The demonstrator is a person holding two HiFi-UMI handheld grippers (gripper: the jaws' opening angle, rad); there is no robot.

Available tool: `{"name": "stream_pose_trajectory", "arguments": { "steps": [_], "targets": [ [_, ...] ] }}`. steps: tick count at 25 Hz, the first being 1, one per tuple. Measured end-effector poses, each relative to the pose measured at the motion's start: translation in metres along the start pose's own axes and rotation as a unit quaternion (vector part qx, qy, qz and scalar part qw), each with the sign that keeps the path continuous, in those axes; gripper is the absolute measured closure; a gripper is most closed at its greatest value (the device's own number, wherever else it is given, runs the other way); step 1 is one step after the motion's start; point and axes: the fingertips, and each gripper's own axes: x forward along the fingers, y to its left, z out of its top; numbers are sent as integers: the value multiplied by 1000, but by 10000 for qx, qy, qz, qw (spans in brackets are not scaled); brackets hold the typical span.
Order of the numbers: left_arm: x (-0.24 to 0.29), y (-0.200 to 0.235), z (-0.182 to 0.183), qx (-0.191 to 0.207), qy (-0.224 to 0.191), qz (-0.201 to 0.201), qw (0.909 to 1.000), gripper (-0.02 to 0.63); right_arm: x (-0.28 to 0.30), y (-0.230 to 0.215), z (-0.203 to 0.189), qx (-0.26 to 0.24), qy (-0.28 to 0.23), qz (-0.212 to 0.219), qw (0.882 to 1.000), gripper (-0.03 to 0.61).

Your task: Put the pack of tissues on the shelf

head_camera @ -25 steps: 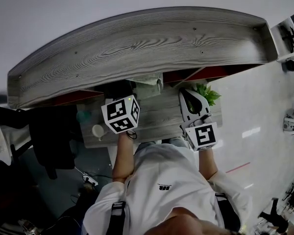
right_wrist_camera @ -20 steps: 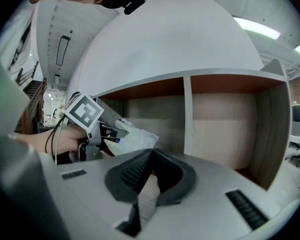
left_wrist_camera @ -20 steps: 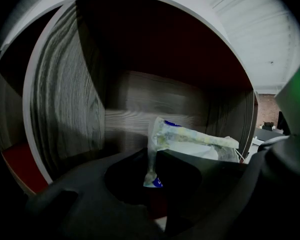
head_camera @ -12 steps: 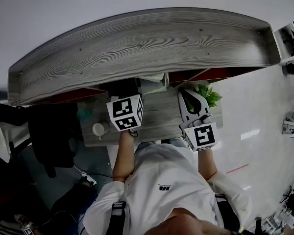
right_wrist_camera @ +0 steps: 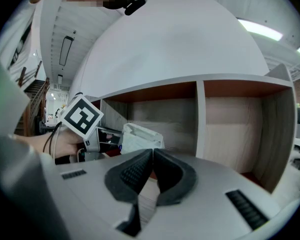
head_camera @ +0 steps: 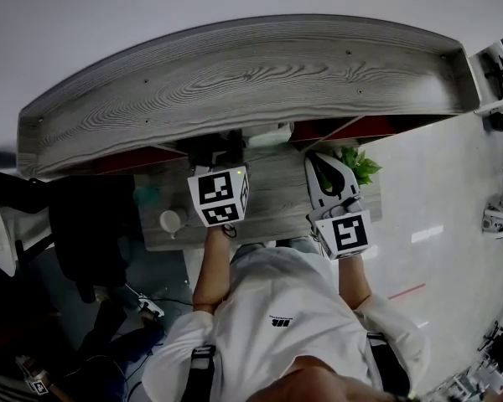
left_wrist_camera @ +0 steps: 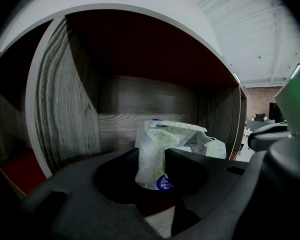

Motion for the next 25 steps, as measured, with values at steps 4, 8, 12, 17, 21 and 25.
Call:
{"name": "stream_pose_trajectory", "arguments": {
  "steps": [4, 8, 12, 17, 21, 25],
  "targets": [
    [-8, -1, 2, 43, -59, -30, 10000, 448, 1, 4, 5, -25, -50, 29, 10000, 551],
    [-14, -1, 2, 147, -107, -16, 9998, 436, 1, 8, 6, -77, -65, 53, 9999, 551],
    [-17, 1, 1, 210, -76, -6, 9998, 395, 0, 13, 8, -110, -95, 75, 9999, 551],
    [-23, 1, 0, 356, -95, -1, 9993, 358, -2, 20, 11, -160, -126, 125, 9997, 551],
    [-31, 2, 0, 405, -119, 3, 9991, 345, -3, 26, 14, -189, -153, 170, 9996, 551],
    [-40, 1, 1, 386, -202, -44, 9990, 345, -3, 31, 17, -208, -183, 224, 9994, 551]
  ]
}}
